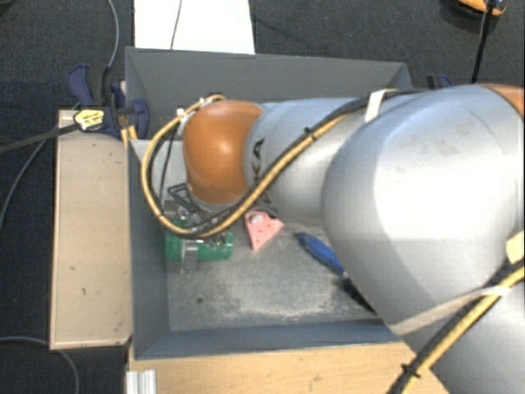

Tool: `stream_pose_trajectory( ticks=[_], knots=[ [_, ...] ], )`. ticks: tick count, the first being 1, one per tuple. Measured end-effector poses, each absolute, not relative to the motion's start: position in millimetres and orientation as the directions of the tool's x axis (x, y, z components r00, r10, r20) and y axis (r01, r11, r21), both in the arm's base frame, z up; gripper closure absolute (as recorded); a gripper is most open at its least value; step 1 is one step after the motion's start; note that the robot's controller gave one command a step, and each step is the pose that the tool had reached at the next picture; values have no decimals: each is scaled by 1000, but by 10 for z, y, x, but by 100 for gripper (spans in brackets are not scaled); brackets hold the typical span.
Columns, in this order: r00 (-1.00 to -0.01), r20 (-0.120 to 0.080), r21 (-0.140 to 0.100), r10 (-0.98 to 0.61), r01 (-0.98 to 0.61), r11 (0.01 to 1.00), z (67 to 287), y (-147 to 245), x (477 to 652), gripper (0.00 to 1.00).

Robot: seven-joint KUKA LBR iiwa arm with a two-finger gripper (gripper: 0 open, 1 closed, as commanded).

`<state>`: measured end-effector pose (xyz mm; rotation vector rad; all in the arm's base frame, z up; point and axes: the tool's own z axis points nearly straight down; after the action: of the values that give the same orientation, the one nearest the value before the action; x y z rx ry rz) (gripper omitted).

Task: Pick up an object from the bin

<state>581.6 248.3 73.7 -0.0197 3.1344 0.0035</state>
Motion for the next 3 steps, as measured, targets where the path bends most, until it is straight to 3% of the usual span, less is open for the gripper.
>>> stream_pose_trajectory(
  ticks=[3],
  knots=[
    [-1000,-8,3,-11,-11,1000,1038,2485,5813,100]
  ],
)
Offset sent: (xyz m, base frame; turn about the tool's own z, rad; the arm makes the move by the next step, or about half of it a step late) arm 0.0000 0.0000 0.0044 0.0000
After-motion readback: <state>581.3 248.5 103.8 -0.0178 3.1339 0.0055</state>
